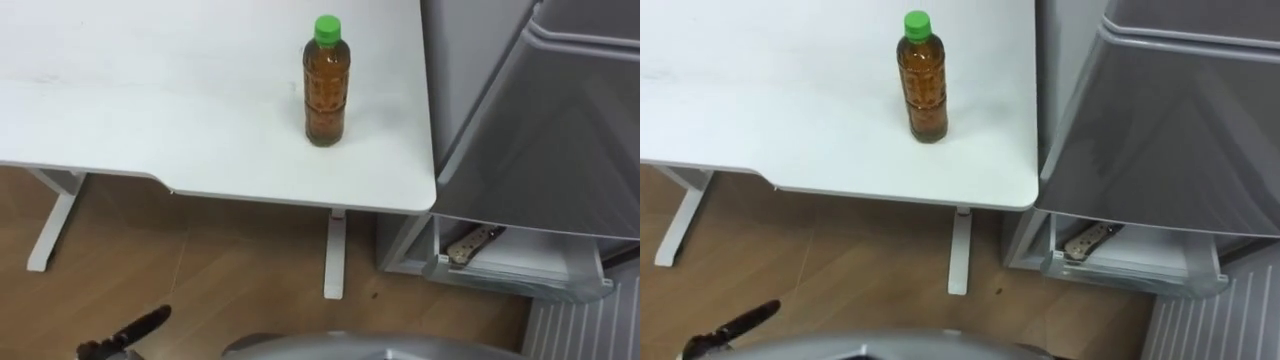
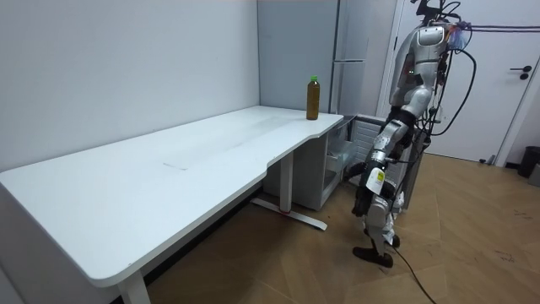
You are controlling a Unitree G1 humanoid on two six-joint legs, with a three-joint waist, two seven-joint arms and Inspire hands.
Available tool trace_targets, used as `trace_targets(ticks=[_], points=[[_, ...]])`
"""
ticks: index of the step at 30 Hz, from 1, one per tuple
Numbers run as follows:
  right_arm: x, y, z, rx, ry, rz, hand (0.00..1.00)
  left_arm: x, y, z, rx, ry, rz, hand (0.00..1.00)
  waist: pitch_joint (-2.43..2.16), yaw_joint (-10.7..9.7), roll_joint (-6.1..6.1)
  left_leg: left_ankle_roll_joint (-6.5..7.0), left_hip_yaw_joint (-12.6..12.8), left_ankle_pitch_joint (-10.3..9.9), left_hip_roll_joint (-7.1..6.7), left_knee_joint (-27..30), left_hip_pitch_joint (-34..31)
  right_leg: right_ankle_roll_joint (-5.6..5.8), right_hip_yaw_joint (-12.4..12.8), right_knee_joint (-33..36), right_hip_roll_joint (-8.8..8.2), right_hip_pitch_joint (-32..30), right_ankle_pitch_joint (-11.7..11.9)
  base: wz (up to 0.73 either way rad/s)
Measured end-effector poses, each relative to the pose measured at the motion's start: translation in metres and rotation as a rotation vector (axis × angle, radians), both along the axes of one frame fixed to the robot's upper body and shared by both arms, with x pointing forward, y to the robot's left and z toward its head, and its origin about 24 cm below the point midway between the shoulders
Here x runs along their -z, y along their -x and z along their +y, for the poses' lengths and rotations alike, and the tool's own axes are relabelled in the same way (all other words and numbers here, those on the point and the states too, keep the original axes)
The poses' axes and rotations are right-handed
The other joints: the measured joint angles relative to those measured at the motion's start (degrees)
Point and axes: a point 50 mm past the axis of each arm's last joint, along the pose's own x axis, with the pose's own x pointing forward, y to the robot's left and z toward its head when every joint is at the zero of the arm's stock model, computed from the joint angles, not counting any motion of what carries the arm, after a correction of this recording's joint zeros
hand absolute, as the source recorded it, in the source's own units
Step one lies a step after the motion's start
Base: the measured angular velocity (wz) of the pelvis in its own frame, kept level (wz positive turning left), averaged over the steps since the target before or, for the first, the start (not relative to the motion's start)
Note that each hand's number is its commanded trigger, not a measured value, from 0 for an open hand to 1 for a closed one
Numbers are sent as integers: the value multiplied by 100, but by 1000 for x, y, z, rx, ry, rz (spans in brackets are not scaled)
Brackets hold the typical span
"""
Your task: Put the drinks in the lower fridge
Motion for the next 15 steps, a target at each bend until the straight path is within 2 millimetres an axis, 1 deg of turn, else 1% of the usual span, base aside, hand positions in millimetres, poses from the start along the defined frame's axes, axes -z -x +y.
trace_targets(ticks=[1, 4, 11, 13, 14, 15], points=[[0, -1, 0, 0, 3, -5, 0, -6, -8, 2, -12, -33, -31, 0, -7, 3, 5, 0, 0, 0, -2, -5, -9, 0, 6, -5, 0, -8, 0, 0], [1, -1, 3, 0, 1, -11, 0, -18, -22, 7, -37, -110, -90, 0, -17, -4, -2, 0, 12, 6, -2, -72, 55, 0, 18, -6, 0, 16, 1, -1], [1, 2, 5, -10, 7, -18, 0, -42, -42, 14, -89, -236, -180, 0, -29, -9, -9, 7, 8, 4, -3, -97, 85, -1, 1, -5, 1, 27, 1, -1], [1, 4, 5, -23, 15, -15, 0, -54, -52, 15, -77, -303, -211, 0, -28, -1, -11, 11, -2, 0, -4, -98, 73, -1, 15, -3, 1, 12, 1, 0], [1, 3, 5, -27, 19, -16, 0, -58, -54, 16, -71, -324, -218, 0, -29, 1, -10, 12, -4, -1, -3, -98, 76, 0, 21, -3, 1, 12, 1, 0], [1, 1, 4, -29, 23, -23, 0, -65, -58, 17, -59, -365, -237, 0, -30, -5, -7, 12, -13, -2, -3, -100, 80, 0, 25, -4, 2, 17, 1, 6]])
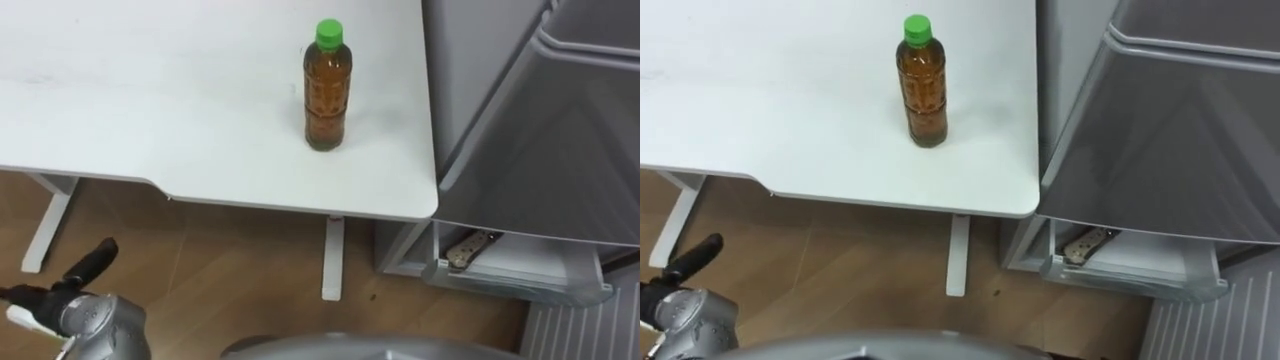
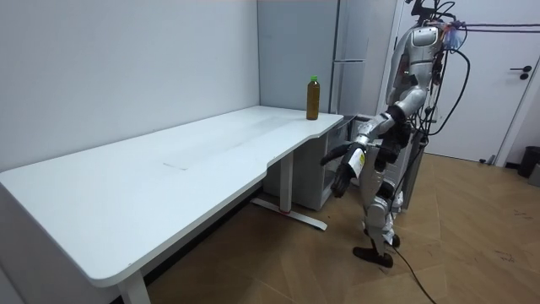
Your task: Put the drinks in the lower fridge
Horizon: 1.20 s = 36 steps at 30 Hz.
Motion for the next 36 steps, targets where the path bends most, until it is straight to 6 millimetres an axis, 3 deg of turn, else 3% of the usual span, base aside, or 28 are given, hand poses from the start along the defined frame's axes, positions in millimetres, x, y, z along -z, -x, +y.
trace_targets(ticks=[4, 14, 25, 28, 36], points=[[0, 0, -1, 15, 2, -11, 0, -31, -18, 1, 36, -139, -98, 0, -9, 15, 14, -1, -32, 1, -4, 13, 14, 0, -48, -4, 1, 11, 0, 4], [0, 4, 1, 7, -11, 2, 0, -77, -40, -3, 140, -335, -239, 0, -15, -7, 46, -2, -24, -1, -1, -6, 3, 0, -37, -13, 6, 15, 0, -1], [1, 4, 5, 6, -50, -25, 0, -140, -63, -25, 404, -509, -478, 0, 2, -39, 31, -1, -49, 0, -16, -47, 44, 0, -13, -107, 4, 121, 1, 1], [1, 2, 6, -3, -61, -35, 0, -147, -70, -37, 537, -515, -514, 0, 12, -86, 21, -4, -70, 1, -11, -49, 30, 0, -21, -109, 8, 124, 1, 4], [1, -12, 7, -32, -75, -68, 0, -136, -86, -72, 876, -401, -508, 0, 68, -347, -26, -7, -103, 3, -11, -50, -18, 0, -24, -110, 13, 94, 1, 3]])
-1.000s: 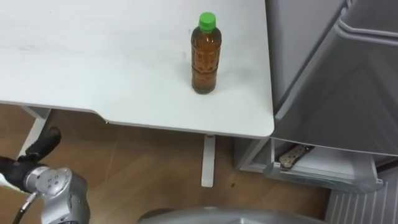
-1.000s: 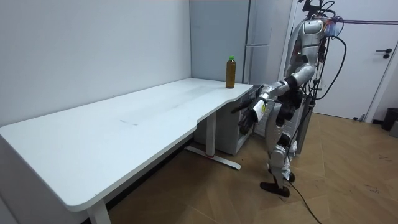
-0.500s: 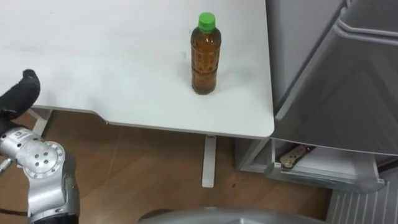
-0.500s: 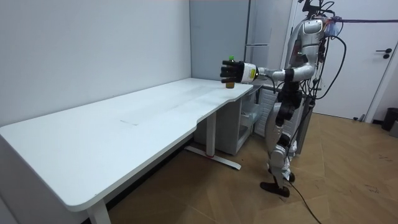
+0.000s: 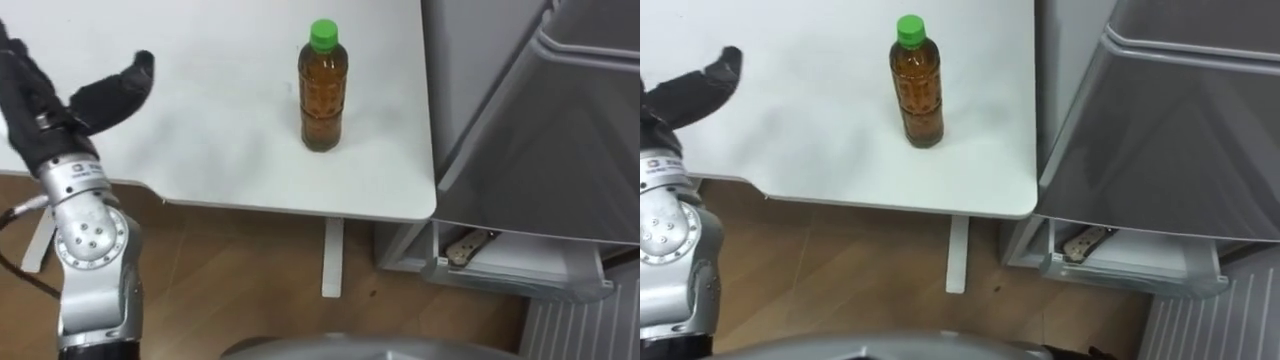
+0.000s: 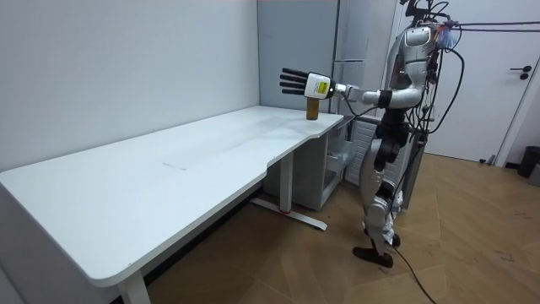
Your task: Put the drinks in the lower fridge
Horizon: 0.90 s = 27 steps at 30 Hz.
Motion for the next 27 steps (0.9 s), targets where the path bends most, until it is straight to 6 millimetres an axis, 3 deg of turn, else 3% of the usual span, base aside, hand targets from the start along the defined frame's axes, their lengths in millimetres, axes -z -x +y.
trace_targets(ticks=[10, 21, 27], points=[[0, -3, -1, -5, -4, -9, 0, -2, -15, -18, 197, 19, 32, 0, 16, -147, 55, 1, 194, 0, 29, -30, 9, 0, 316, -3, 13, -117, 0, -10], [-1, -1, -5, -5, -15, -12, 0, 15, -17, -33, 391, 59, 143, 0, -41, -311, 143, 0, 276, 0, 40, -47, 24, 0, 310, -3, 14, -120, 0, -4], [-1, -1, -4, 7, -18, -12, 0, 18, -18, -36, 452, 60, 164, 0, -41, -314, 121, 0, 278, 0, 40, -42, 32, 0, 276, -3, 10, -101, 0, 0]])
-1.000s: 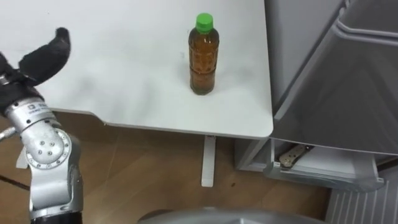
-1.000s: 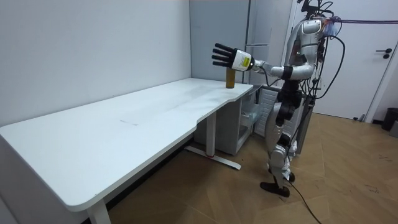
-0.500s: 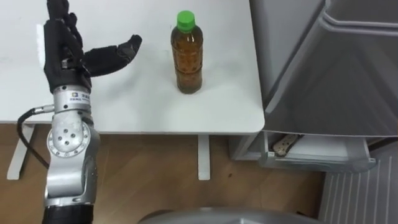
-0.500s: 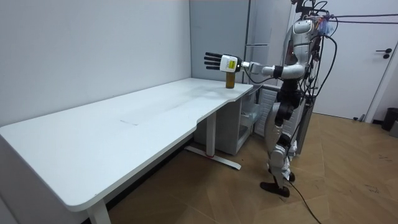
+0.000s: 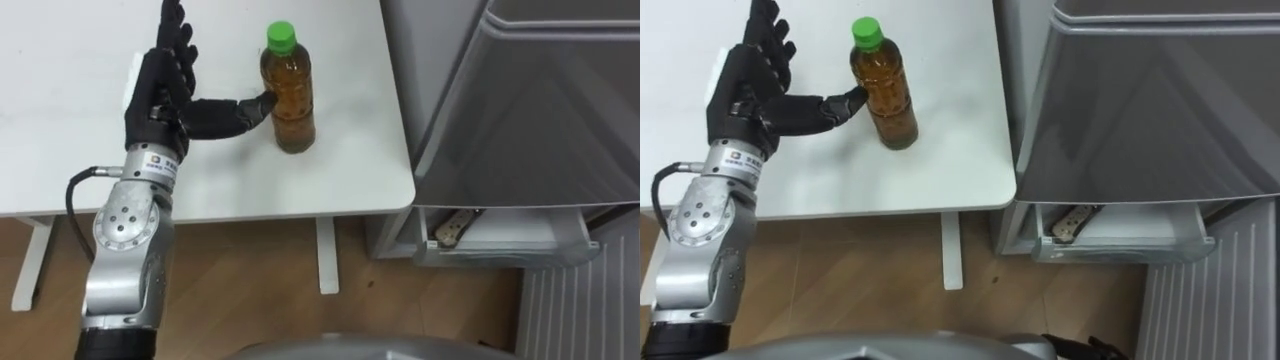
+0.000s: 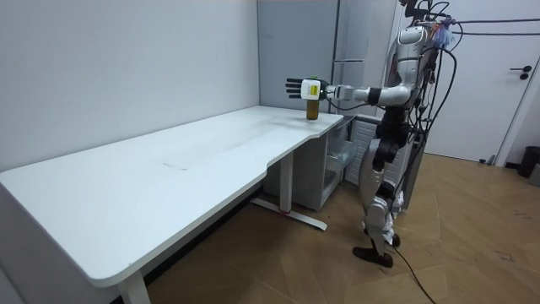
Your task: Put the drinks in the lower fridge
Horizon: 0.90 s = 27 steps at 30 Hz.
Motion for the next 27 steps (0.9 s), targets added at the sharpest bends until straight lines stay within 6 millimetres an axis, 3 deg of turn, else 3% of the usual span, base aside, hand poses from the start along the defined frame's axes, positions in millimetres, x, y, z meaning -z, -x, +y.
trace_targets(ticks=[27], points=[[0, -4, 0, -23, -2, 8, 0, 5, -4, -5, 98, 6, 59, 0, 15, -34, -21, 0, 10, 0, 3, 13, -33, 0, 43, 1, 2, -86, 0, 0]])
